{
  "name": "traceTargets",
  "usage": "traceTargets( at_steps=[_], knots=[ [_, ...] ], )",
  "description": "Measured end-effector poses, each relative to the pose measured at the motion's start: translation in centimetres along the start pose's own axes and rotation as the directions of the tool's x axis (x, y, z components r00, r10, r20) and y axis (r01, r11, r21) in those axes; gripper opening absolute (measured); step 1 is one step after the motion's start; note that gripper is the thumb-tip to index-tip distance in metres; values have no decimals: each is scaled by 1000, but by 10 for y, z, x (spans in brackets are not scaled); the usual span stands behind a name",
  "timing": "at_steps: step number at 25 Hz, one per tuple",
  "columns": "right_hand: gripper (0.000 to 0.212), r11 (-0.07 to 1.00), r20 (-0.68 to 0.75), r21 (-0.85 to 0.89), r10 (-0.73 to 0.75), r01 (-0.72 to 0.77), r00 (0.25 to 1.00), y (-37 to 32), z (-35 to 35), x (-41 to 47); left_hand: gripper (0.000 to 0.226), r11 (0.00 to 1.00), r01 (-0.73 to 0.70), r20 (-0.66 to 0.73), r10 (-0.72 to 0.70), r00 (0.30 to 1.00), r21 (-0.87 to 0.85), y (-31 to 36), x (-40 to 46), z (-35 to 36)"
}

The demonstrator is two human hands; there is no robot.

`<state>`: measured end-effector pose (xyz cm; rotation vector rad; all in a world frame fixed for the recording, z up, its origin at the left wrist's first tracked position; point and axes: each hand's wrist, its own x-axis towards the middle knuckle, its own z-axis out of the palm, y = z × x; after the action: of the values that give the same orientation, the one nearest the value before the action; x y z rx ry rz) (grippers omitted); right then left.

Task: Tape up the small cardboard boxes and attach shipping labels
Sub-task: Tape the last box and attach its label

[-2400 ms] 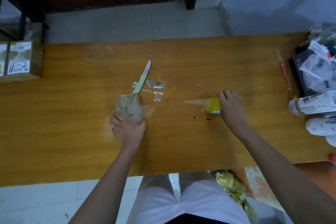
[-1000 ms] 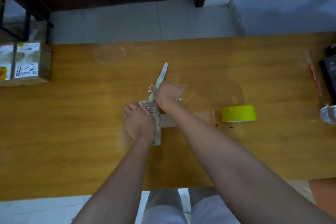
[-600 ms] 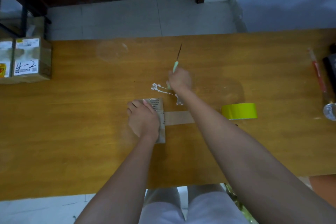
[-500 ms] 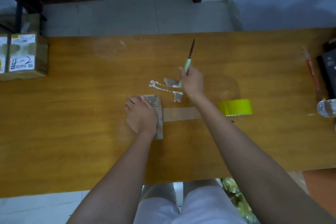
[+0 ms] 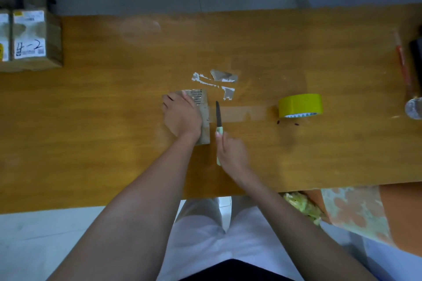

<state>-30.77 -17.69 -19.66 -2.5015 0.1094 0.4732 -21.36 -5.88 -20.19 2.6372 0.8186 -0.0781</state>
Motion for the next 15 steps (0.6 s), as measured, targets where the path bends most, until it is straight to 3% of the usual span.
traceTargets(
  at_steps=[6, 15],
  knots=[
    [40, 999, -24, -22, 35, -36, 999, -1, 8, 2, 46, 1000, -7, -27, 7, 1000, 5, 1, 0, 2],
    [43, 968, -15, -222, 114, -114, 993, -14, 6, 3, 44, 1000, 3, -33, -3, 999, -2, 3, -1, 1]
  ],
)
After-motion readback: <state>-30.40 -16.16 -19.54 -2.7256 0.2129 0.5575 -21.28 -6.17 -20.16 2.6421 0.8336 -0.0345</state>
